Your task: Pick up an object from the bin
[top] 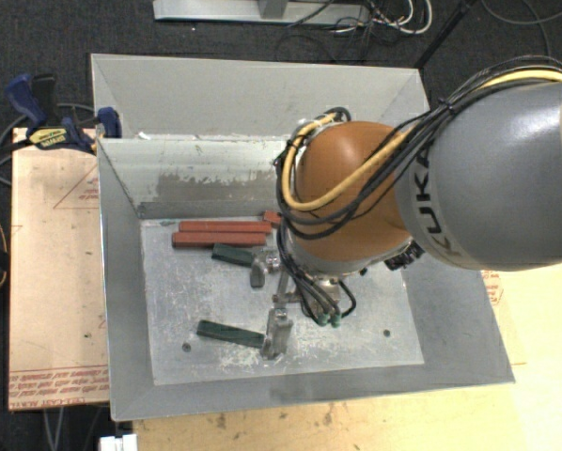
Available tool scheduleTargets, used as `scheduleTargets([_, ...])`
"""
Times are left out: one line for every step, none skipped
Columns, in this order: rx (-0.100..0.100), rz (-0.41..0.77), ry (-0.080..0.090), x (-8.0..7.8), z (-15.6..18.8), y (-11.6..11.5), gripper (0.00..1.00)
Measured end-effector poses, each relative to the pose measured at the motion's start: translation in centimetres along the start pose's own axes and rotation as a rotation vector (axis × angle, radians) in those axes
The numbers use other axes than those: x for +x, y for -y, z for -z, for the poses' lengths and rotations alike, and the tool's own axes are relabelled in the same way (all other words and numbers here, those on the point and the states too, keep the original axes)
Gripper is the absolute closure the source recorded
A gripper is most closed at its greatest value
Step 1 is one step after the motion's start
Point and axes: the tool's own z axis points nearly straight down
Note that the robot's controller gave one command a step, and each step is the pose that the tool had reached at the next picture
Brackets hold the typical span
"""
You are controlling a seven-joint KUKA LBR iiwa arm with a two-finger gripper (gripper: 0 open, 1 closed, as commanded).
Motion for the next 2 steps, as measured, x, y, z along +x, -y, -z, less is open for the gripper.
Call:
scheduleTargets([-0.001,0.225,0.01,-0.33,-13.1,-1.17,0.0])
scheduleTargets([0.0,0.225,0.0,-0.07,-13.08,-1.15,1.0])
